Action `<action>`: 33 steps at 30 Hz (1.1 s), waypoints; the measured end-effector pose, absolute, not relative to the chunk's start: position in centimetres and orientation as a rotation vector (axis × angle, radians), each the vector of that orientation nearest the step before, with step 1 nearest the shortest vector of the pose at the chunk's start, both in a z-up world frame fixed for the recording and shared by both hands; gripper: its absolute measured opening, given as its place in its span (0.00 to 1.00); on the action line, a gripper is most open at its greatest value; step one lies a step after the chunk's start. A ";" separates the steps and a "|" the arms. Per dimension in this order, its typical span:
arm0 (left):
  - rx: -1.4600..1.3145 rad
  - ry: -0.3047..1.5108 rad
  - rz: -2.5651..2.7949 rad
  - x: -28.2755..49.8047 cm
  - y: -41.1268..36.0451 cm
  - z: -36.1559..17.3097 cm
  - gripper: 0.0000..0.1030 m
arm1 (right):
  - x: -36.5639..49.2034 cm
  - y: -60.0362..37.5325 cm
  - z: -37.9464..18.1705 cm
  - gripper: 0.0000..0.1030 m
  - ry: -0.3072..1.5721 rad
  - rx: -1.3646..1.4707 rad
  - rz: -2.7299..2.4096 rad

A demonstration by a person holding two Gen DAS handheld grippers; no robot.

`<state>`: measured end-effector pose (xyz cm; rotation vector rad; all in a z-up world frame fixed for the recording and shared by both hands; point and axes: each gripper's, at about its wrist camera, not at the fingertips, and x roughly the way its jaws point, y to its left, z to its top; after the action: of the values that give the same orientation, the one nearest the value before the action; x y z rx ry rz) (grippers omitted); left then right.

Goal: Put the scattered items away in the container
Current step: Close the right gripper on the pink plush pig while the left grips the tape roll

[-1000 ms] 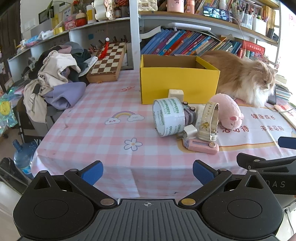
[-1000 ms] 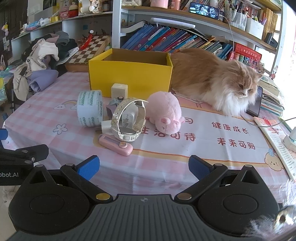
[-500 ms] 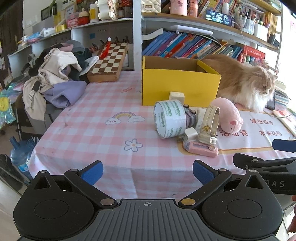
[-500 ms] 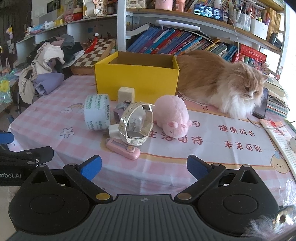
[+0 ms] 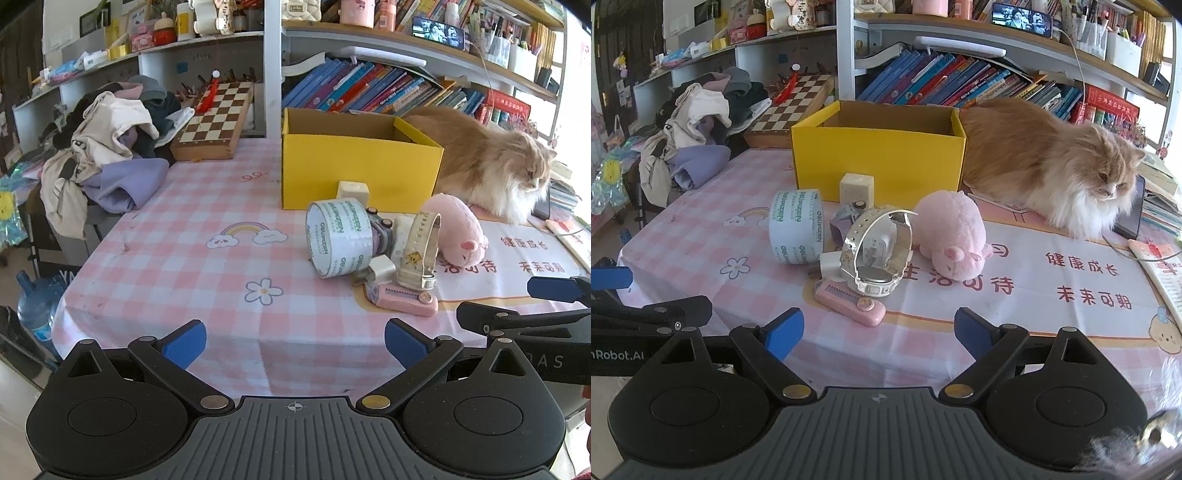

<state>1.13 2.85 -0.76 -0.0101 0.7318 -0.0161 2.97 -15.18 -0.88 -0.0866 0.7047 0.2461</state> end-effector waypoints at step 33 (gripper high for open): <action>-0.064 0.748 -0.034 8.7 0.1 -2.3 0.94 | 10.6 -19.1 -2.9 0.70 0.774 -0.097 0.166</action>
<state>8.67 0.10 -2.26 -0.0645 0.7476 -0.0342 10.64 -19.13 -2.94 -0.0966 0.7744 0.1665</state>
